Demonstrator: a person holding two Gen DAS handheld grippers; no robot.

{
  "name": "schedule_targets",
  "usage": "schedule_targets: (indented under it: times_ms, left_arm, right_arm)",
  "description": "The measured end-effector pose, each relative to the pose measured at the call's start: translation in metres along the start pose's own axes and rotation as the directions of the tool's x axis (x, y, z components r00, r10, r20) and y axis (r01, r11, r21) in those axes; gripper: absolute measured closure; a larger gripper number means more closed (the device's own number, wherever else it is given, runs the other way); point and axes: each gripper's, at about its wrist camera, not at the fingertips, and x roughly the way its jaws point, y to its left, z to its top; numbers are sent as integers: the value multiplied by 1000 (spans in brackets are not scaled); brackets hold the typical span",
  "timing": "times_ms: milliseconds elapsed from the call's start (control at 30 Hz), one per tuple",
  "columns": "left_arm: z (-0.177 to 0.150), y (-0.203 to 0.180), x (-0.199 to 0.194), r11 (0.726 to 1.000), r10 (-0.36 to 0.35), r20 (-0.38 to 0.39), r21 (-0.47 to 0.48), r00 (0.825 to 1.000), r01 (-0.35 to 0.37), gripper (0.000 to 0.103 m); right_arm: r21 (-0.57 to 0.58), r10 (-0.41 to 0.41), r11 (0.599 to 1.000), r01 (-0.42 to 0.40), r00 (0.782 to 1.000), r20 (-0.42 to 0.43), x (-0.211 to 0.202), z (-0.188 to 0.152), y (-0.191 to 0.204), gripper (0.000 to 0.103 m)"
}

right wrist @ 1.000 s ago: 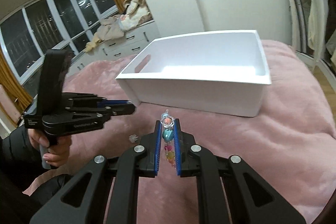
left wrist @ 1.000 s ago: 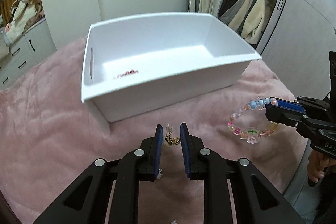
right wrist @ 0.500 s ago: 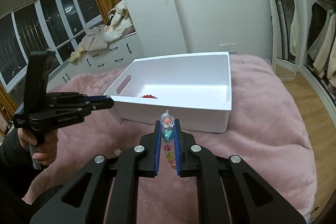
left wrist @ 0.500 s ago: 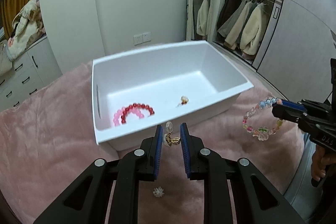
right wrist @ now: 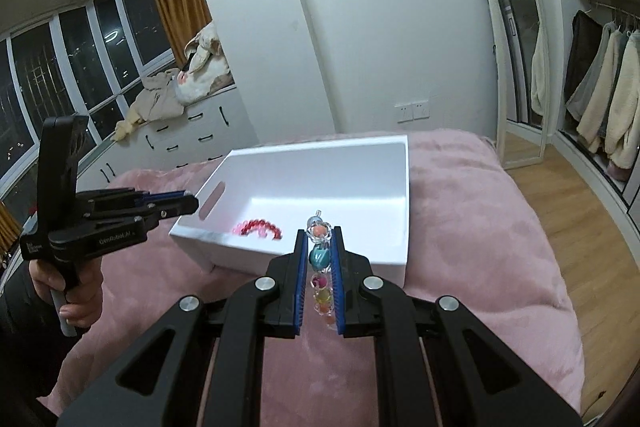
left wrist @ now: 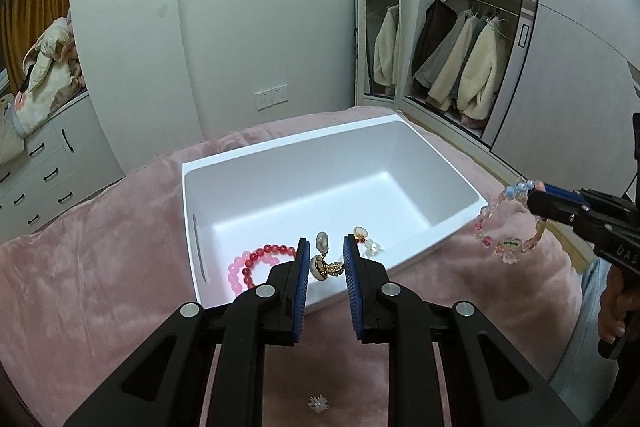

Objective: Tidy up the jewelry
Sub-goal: 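Drop the gold charm into the bin with the left tool while the right tool drops the colorful bracelet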

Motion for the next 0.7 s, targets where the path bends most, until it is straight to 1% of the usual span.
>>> schedule_targets:
  times_ms: [167, 400, 533, 700]
  left_arm:
    - [2, 9, 12, 1000, 13, -8, -14, 1000, -13, 81]
    - [9, 23, 28, 999, 27, -15, -29, 1000, -28, 81]
    - [12, 28, 38, 999, 37, -28, -33, 999, -38, 81]
    - [15, 37, 59, 997, 48, -70, -51, 996, -52, 81]
  right_arm:
    - [4, -11, 1000, 11, 1000, 21, 7, 15, 0, 91]
    - [3, -23, 1000, 23, 1000, 19, 25, 29, -3, 91]
    - [3, -26, 1000, 26, 1000, 0, 42, 32, -4, 91]
    - [14, -24, 1000, 24, 999, -38, 69, 31, -7, 91]
